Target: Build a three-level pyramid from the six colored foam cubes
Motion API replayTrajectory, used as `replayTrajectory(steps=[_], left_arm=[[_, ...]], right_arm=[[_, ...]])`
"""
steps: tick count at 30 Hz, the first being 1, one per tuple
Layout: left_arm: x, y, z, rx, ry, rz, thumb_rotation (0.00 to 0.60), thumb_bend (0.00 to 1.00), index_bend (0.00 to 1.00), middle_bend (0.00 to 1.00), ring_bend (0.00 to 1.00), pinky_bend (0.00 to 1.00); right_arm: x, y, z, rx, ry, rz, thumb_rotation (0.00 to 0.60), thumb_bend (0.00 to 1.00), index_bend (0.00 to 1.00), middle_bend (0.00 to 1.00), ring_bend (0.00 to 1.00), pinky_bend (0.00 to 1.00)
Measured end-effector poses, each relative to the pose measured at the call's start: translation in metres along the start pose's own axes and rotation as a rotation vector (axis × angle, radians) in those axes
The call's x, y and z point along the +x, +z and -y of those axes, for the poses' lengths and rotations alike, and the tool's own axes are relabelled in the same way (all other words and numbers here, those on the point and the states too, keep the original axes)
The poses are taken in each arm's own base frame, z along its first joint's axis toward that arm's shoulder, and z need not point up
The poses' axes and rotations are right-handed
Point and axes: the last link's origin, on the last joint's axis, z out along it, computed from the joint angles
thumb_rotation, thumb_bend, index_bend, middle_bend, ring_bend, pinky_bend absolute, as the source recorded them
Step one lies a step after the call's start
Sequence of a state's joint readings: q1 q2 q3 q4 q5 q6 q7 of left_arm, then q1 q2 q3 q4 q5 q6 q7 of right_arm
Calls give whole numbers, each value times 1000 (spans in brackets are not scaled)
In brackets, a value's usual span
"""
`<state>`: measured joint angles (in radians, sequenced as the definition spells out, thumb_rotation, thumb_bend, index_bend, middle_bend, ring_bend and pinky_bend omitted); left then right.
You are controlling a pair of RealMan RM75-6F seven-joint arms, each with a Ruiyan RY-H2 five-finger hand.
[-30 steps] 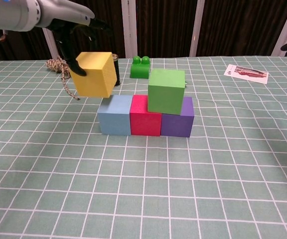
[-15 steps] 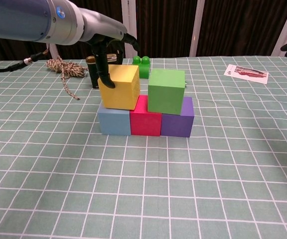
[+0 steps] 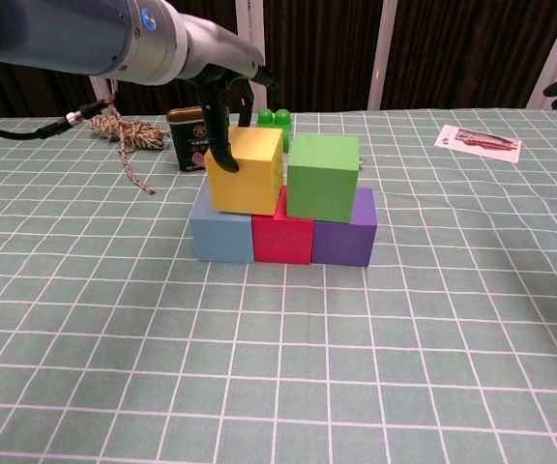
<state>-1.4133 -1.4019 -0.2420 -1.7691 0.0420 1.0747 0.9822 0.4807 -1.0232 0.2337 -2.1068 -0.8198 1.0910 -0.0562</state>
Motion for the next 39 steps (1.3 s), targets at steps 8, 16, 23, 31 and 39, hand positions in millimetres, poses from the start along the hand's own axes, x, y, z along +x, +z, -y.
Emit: replayTrajectory(steps=[8, 16, 23, 31, 39], left_arm=[[0, 0, -2, 16, 17, 13, 600, 310, 27, 368, 0, 47], [1, 0, -4, 23, 18, 14, 600, 310, 27, 369, 0, 47], [0, 1, -7, 27, 11, 15, 600, 310, 27, 375, 1, 47], [0, 2, -11, 24, 6, 3, 600, 315, 31, 380, 2, 47], [1, 1, -12, 34, 3, -4, 600, 316, 33, 396, 20, 47]], right_arm=[[0, -1, 0, 3, 0, 1, 600, 313, 0, 0, 0, 0], [-2, -2, 1, 5, -2, 5, 600, 313, 0, 0, 0, 0], [-2, -2, 1, 6, -1, 5, 600, 313, 0, 0, 0, 0], [-2, -2, 1, 8, 0, 7, 600, 313, 0, 0, 0, 0], [-2, -2, 2, 9, 1, 5, 600, 313, 0, 0, 0, 0]])
